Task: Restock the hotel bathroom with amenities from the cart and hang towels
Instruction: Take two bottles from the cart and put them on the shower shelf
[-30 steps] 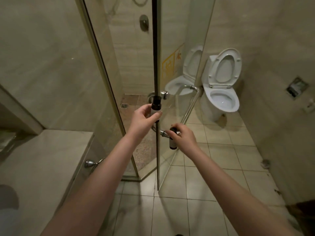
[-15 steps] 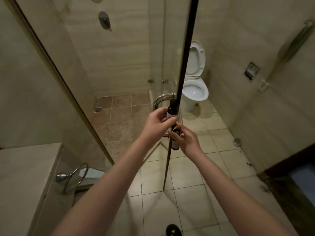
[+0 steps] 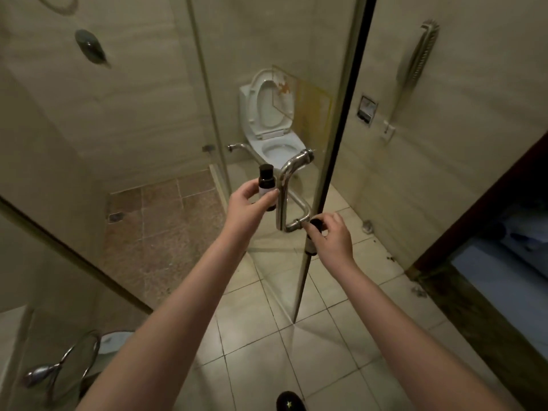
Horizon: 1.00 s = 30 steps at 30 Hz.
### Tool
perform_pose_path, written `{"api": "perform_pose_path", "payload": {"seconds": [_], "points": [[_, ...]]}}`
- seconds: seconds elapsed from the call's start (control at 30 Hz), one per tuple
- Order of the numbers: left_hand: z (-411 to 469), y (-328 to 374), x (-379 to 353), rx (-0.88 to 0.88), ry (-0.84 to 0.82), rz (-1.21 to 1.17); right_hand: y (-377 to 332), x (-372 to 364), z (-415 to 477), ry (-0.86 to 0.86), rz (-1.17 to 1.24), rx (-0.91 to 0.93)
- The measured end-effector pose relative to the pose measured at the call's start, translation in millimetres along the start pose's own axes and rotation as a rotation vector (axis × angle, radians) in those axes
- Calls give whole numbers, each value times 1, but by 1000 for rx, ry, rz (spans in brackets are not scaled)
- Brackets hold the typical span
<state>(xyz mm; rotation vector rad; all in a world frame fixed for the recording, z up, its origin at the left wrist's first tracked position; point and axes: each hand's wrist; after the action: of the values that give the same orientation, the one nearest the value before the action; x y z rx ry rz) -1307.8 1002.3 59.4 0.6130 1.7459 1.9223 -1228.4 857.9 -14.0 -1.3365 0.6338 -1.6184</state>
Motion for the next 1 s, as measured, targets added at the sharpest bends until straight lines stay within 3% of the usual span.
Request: {"api": "perform_pose_path", "payload": {"seconds": [0.4,0.7,1.0], "points": [[49,-18,48,97,264,59,-42,-82,54,-234,135,109],[113,-42,126,134,531,106,-109,-212,93,-416,195,252],[257,-72,202,141,678,47,-179,-365,143,-497,194,326]]}}
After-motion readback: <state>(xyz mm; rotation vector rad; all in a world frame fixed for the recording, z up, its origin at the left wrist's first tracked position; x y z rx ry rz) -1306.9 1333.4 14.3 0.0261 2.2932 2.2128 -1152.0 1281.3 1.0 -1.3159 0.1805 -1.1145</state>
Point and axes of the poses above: each hand's wrist, its own z-axis towards the middle knuckle, its own x-axis out of the back of the hand, y = z × x, and after that the axes turned 15 degrees about y, right-handed
